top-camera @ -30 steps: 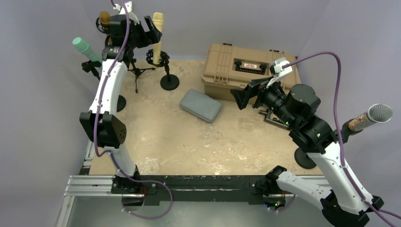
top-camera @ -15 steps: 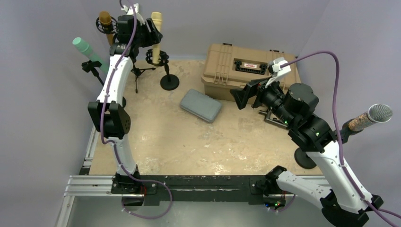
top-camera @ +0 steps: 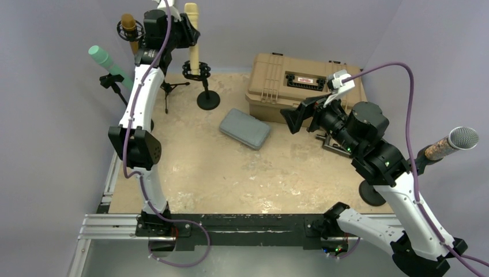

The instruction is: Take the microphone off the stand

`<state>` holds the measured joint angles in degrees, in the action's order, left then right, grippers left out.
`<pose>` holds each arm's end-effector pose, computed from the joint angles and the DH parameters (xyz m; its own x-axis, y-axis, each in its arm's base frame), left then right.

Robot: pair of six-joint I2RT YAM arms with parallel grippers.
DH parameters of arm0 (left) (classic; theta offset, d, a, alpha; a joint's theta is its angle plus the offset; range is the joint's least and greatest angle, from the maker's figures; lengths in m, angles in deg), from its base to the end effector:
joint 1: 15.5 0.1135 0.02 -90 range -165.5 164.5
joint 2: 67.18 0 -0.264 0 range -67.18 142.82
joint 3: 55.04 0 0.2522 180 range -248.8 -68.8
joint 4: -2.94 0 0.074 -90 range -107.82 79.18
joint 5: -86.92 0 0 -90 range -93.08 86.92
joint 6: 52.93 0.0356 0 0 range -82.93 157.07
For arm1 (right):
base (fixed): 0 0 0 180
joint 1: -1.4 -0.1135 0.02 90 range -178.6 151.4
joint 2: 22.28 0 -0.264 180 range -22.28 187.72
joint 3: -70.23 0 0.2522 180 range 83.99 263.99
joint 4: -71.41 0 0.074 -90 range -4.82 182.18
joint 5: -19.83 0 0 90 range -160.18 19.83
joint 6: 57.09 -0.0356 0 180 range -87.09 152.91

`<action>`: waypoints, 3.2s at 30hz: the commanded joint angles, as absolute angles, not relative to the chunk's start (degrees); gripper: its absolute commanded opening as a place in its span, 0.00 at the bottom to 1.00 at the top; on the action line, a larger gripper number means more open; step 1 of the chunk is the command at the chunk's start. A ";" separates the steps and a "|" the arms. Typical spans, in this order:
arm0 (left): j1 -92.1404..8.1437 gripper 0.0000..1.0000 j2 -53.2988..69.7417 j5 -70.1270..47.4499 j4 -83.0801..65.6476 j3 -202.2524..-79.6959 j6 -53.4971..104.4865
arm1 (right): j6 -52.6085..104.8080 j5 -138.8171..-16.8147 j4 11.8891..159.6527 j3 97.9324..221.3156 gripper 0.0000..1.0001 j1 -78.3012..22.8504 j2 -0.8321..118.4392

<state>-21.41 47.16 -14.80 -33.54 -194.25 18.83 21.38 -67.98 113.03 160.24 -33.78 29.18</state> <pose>0.4610 -0.0550 0.4382 -0.2836 -0.2788 -0.9175 0.2211 0.9120 -0.3454 0.1333 0.0923 0.4713 -0.1517 0.1374 -0.9788 -0.5248 0.8280 0.1976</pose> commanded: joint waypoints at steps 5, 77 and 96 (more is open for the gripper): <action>-23.27 0.15 42.49 -11.61 -32.08 -202.93 25.09 | 21.65 -68.65 111.77 162.39 0.97 -33.47 29.48; -78.43 0.00 43.68 15.57 -49.34 -151.07 -30.10 | 4.97 -55.48 107.73 132.25 0.91 -33.47 -1.87; -80.54 0.28 48.85 21.92 -55.82 -154.76 -30.73 | 4.25 -54.29 107.50 130.33 0.91 -33.49 -2.59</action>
